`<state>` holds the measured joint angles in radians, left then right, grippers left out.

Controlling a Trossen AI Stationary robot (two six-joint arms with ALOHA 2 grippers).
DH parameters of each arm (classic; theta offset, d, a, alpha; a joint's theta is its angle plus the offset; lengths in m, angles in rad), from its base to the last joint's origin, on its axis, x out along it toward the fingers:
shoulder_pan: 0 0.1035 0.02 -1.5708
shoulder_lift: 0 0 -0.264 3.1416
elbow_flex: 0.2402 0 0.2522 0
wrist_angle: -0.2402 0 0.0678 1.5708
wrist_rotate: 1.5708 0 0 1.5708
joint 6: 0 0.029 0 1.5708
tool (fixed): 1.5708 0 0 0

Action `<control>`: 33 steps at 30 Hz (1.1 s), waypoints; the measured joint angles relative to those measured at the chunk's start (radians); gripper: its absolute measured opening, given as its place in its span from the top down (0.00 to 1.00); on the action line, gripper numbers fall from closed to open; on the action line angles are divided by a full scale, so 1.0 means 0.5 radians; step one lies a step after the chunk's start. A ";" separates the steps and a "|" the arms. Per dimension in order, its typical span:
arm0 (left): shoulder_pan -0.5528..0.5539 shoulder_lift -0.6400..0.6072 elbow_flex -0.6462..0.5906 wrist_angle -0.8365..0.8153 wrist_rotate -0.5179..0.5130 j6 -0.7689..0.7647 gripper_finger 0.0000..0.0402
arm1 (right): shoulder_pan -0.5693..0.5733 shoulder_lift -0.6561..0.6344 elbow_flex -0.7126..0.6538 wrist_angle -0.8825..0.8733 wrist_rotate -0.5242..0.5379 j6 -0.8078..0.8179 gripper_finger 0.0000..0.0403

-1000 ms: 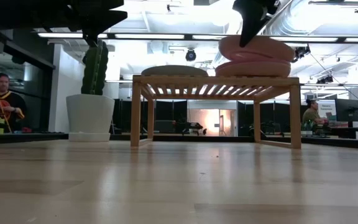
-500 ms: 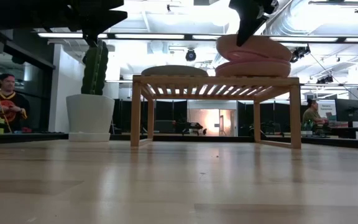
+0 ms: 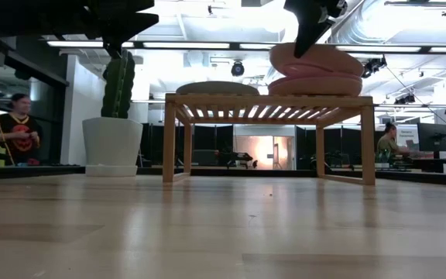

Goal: Place and stack plates onto a shelf
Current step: Stack the light pink plate on top of the pink plate on the shelf, then stack the blue plate on top of the other blue plate on the shelf

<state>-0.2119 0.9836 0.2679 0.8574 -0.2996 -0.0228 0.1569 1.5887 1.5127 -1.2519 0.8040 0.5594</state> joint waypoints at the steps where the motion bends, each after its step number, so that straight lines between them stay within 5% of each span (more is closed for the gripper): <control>1: 0.000 0.000 0.000 0.000 0.000 -0.001 0.62 | -0.006 0.000 0.000 0.001 0.000 0.000 1.00; 9: -0.001 0.000 -0.001 0.000 0.000 -0.001 0.62 | -0.119 0.000 0.000 0.000 -0.032 -0.023 0.97; 23: 0.000 0.000 0.000 -0.015 0.000 0.000 0.62 | -0.152 -0.008 0.000 -0.079 -0.045 -0.086 0.67; 33: -0.001 -0.001 -0.001 -0.037 0.000 0.000 0.62 | 0.014 -0.065 0.001 -0.130 -0.039 0.002 0.64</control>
<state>-0.2123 0.9833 0.2676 0.8388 -0.2996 -0.0227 0.1639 1.5564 1.5131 -1.3171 0.7845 0.5604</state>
